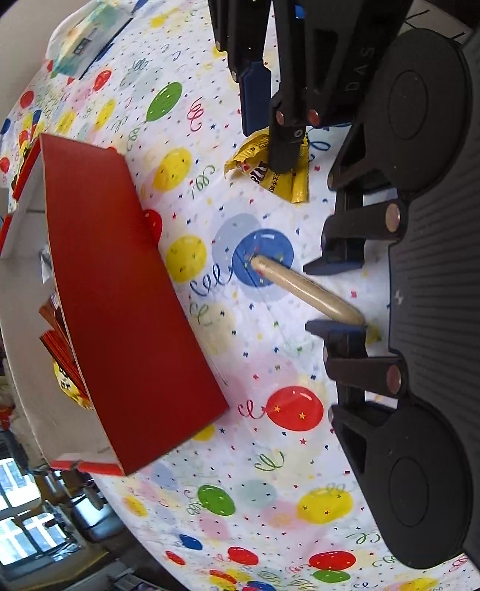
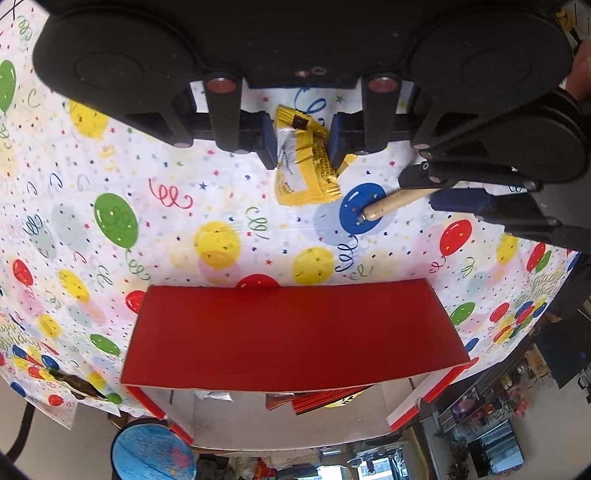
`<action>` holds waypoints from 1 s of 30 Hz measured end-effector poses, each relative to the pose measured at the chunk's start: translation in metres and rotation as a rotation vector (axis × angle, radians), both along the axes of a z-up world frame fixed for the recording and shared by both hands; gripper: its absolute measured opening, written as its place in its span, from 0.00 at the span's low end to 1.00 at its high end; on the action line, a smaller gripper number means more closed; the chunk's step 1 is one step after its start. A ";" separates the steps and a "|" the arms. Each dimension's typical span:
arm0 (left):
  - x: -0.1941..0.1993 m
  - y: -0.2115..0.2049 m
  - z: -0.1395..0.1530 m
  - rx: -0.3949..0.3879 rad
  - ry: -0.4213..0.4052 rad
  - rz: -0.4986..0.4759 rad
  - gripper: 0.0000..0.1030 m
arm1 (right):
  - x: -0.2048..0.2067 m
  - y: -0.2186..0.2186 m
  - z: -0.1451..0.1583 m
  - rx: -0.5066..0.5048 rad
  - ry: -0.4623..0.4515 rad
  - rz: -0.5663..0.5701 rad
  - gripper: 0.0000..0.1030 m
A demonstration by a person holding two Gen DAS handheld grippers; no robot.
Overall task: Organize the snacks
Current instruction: 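Grasp the sausage stick with the left gripper while the right grasps the yellow packet, then lift the sausage and yellow packet and carry them over the red box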
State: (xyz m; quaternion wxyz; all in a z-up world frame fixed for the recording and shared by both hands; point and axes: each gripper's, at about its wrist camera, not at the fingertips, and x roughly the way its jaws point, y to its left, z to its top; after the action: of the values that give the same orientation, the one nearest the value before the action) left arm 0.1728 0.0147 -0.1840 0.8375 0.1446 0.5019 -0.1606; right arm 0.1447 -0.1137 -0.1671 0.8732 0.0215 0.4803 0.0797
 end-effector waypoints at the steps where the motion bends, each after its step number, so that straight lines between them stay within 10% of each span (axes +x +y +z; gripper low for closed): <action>1: -0.001 -0.002 0.000 0.000 -0.001 -0.001 0.14 | -0.002 -0.002 0.001 0.001 -0.004 -0.004 0.25; 30: -0.039 0.022 0.040 -0.195 0.066 0.391 0.10 | -0.046 -0.064 0.047 0.070 -0.132 -0.043 0.22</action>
State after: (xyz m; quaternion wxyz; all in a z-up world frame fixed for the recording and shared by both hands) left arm 0.1337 0.0366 -0.1440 0.8459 -0.0426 0.5295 -0.0474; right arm 0.0983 -0.1777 -0.1204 0.9033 0.0569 0.4178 0.0790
